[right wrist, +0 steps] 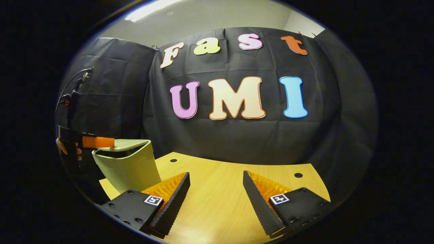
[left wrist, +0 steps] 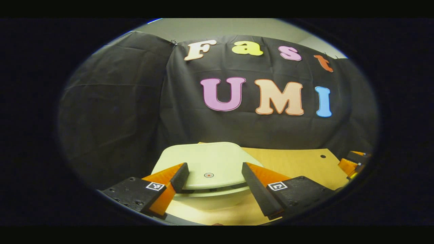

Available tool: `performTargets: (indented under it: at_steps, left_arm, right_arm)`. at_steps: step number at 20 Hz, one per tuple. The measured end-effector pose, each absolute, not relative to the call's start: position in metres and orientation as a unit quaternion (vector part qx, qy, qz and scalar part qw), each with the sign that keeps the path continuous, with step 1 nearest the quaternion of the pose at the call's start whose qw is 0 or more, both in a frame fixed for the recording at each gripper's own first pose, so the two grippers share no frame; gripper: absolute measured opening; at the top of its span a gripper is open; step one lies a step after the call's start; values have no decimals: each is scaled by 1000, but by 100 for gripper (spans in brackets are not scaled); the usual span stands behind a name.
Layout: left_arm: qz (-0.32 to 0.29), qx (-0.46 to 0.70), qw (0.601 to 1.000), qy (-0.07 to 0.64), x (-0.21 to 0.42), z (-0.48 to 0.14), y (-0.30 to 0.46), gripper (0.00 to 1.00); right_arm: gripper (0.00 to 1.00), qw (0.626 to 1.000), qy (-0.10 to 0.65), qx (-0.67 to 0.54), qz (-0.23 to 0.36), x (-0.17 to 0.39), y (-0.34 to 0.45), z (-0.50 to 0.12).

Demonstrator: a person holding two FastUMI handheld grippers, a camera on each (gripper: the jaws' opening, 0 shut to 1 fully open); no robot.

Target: Press the lid of the desktop garbage bin to open it, pick up the crumpled paper on the desktop and throw it into the bin, then pick up the pop can on the desktop and drop it into the bin, and finally close the garbage bin lid.

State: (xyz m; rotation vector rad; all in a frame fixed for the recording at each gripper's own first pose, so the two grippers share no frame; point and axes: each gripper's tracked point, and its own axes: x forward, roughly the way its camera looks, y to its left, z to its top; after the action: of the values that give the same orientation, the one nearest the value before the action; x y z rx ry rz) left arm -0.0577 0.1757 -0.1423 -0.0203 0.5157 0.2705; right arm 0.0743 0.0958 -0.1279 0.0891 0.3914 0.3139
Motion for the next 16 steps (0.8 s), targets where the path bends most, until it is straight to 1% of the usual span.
performTargets:
  at_steps: [2,4,6,7,8,10,11,12,14,15,16]
  left_arm:
    - [133,-12,952,274,-62,-154,173,94]
    - [126,-2,958,258,-61,-153,174,96]
    - [122,16,954,272,-62,-158,173,93]
    - [126,23,955,269,-58,-158,174,97]
    - [139,12,949,282,-61,-165,175,95]
    - [152,-17,959,239,-63,-160,176,96]
    - [141,-16,969,202,-58,-157,174,96]
    - [133,-18,974,185,-56,-154,172,97]
    - [131,-2,975,178,-49,-160,172,94]
    - [122,0,976,179,-46,-160,168,96]
    - [112,3,978,178,-43,-159,161,95]
  right_arm:
    - [98,967,197,43,156,75,96,-131]
    - [99,966,200,44,157,76,95,-133]
    - [99,965,203,45,157,77,92,-138]
    - [98,966,202,45,154,78,89,-139]
    - [98,966,205,46,152,78,86,-141]
    - [99,960,220,61,159,74,87,-148]
    - [99,961,217,65,156,74,84,-145]
    - [99,965,207,67,146,80,76,-141]
    - [99,963,210,80,145,83,77,-141]
    - [99,963,209,82,146,85,77,-138]
    - [99,966,201,80,142,87,73,-131]
